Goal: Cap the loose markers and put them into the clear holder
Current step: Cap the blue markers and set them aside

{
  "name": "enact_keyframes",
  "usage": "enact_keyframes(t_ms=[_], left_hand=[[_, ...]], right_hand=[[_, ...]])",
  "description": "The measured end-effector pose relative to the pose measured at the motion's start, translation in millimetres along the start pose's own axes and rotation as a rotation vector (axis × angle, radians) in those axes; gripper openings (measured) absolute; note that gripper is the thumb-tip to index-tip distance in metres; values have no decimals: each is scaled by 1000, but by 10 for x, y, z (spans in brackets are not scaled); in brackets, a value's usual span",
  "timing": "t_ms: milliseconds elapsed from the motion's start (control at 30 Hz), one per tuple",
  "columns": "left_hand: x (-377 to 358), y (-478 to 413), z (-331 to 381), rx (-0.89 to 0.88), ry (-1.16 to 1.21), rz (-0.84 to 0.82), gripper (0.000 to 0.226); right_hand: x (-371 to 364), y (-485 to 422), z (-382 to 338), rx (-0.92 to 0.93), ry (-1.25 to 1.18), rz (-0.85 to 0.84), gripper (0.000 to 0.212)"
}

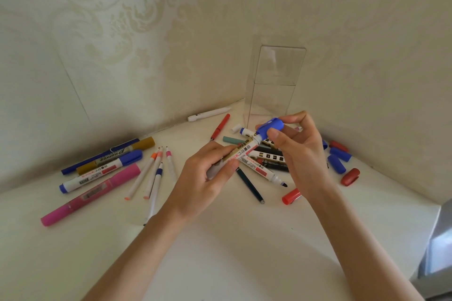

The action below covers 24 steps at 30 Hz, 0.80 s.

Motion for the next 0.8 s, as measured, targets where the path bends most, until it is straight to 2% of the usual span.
enact_keyframes(t_ms=[200,333,400,500,533,600,700,800], left_hand=[[40,5,28,-44,-60,26,26],[-18,9,52,-28,-35,12,20],[-55,4,17,58,114,-4,16],[-126,39,-88,283,503,-45,18],[-145,45,-105,326,556,-50,18],[-124,20,-87,302,455,-18,15],[-7,-25,86,48,27,89,18],[54,23,181,-60,-145,105,19]], right_hand=[[-73,21,32,-8,-3,-24,23],[-98,18,70,-15,-42,8,22],[-121,14,38,14,-55,17,21],[-165,17,23,34,-30,18,20],[-172,22,22,36,-21,24,20],[-154,55,41,31,-5,63,20],[-148,89,101,-13,-46,125,19],[-222,105,94,-41,-72,91,18]])
Point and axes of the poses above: each hand's wrist, its own y-axis away from the middle knuckle, its own x-axis out of the back of the hand, z = x × y, the point moved 9 cm from there along -y, towards the middle knuckle, and after that the axes turned 3 degrees about z, right-handed, at the moved point
